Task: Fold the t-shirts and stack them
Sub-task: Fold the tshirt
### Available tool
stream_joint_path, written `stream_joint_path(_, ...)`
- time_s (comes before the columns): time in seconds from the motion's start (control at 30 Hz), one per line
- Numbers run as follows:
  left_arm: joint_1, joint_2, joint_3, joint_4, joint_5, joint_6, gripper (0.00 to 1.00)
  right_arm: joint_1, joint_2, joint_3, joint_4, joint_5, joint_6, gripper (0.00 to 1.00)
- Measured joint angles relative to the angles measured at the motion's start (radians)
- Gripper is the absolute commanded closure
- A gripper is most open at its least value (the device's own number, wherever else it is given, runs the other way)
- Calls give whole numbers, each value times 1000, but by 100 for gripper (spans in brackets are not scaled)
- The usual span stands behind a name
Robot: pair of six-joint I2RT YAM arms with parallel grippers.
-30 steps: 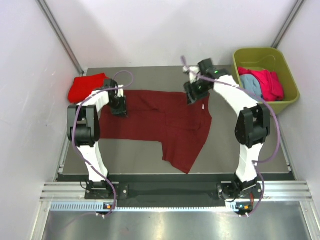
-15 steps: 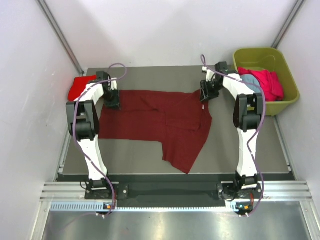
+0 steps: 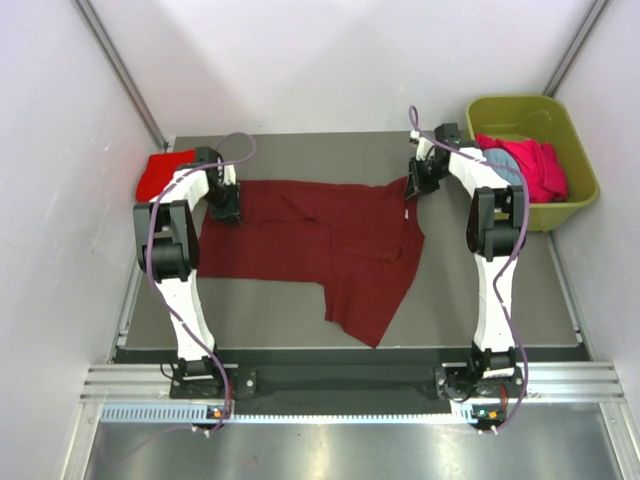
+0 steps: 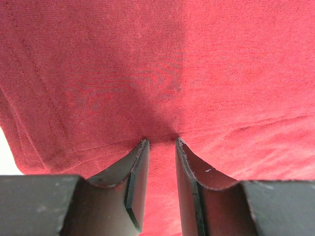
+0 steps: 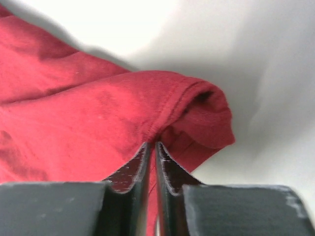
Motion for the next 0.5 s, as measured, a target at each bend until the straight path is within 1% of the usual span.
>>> stream_joint_path(0.1, 2, 3, 2, 0, 3, 0, 67, -5, 8, 0, 1, 5, 10, 75)
stream_joint_path(0.2, 3, 8, 11, -7, 5, 0, 67, -6, 9, 0, 2, 3, 14, 71)
stream_joint_path(0.5, 3, 8, 11, -9, 6, 0, 67, -7, 24, 23, 13, -16, 28, 71)
